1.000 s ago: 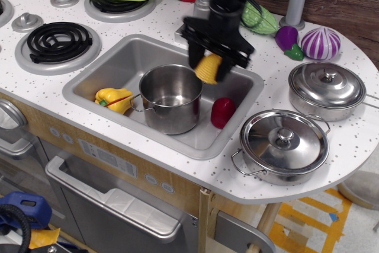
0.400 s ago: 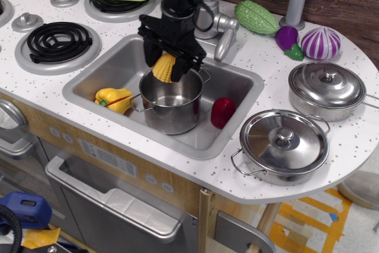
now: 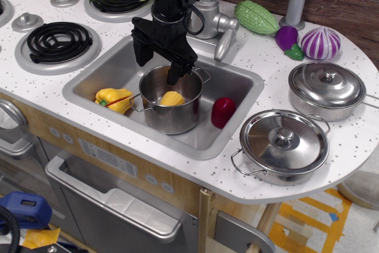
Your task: Put corn in pot which is in sink
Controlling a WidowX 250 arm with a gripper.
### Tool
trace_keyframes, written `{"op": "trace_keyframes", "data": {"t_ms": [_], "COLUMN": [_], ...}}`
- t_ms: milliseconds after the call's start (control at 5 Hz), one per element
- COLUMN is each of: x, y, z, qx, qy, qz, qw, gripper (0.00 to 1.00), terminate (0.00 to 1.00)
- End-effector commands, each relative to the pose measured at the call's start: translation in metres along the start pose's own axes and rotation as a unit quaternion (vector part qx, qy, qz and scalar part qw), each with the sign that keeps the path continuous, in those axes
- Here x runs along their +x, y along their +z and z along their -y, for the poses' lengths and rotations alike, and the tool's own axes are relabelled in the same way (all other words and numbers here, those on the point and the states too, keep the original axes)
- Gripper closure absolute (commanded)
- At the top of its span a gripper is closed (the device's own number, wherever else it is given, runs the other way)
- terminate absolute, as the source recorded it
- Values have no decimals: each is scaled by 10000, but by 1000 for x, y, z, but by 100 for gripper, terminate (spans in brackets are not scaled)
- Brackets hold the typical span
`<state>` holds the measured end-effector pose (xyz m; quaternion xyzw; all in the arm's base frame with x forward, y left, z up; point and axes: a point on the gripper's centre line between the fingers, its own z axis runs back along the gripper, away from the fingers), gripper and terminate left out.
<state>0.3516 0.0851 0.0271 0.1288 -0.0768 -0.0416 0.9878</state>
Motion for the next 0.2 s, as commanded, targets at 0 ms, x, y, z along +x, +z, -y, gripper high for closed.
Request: {"op": "trace_keyframes", "data": {"t_ms": [0], "x": [9], "y": [23], "z": [-11], "qx": [110], "qy": [101], "qz": [341], "qw": [9993], "gripper": [0], "terminate": [100]}}
